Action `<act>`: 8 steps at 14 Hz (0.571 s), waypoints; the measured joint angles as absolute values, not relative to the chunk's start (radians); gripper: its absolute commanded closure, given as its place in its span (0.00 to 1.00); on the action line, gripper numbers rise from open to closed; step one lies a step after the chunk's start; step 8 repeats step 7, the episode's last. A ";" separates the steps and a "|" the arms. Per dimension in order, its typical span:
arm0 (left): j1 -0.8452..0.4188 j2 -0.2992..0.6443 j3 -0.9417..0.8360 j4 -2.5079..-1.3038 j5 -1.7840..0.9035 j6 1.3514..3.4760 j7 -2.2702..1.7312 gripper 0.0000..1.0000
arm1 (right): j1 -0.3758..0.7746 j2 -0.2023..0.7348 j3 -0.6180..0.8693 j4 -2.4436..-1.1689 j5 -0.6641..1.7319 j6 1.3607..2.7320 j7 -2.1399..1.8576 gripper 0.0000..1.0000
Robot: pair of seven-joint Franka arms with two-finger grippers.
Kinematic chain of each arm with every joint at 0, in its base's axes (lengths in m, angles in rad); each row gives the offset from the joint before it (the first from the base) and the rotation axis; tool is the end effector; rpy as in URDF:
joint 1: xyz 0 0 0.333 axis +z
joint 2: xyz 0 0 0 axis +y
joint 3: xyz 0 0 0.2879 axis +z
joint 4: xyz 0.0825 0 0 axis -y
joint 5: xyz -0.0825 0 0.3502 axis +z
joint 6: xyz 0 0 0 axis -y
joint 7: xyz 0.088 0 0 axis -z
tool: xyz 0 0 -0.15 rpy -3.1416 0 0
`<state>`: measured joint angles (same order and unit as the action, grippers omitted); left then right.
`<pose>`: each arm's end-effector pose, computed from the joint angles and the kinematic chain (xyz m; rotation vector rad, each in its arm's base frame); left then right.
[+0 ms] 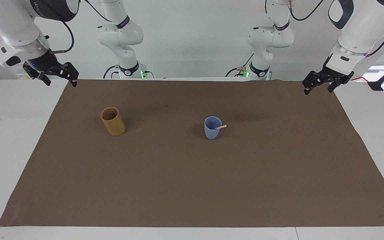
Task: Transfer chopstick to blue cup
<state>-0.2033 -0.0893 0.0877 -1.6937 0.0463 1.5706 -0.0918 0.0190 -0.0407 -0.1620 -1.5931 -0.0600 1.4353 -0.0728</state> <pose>0.4899 -0.0484 0.5448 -3.0992 0.0388 0.0464 0.4828 -0.0806 0.5537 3.0933 -0.1149 -0.1901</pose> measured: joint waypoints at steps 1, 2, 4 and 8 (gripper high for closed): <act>-0.203 -0.089 0.088 -1.693 0.046 1.571 -0.091 0.00 | 0.020 -0.041 -0.162 -1.593 -0.060 1.432 -0.050 0.01; -0.203 -0.089 0.088 -1.693 0.046 1.570 -0.090 0.00 | 0.020 -0.041 -0.161 -1.593 -0.060 1.427 -0.038 0.01; -0.204 -0.090 0.087 -1.693 0.046 1.569 -0.089 0.00 | 0.020 -0.040 -0.161 -1.595 -0.060 1.429 -0.028 0.01; -0.204 -0.090 0.084 -1.693 0.046 1.563 -0.087 0.00 | 0.020 -0.040 -0.161 -1.599 -0.060 1.439 -0.028 0.01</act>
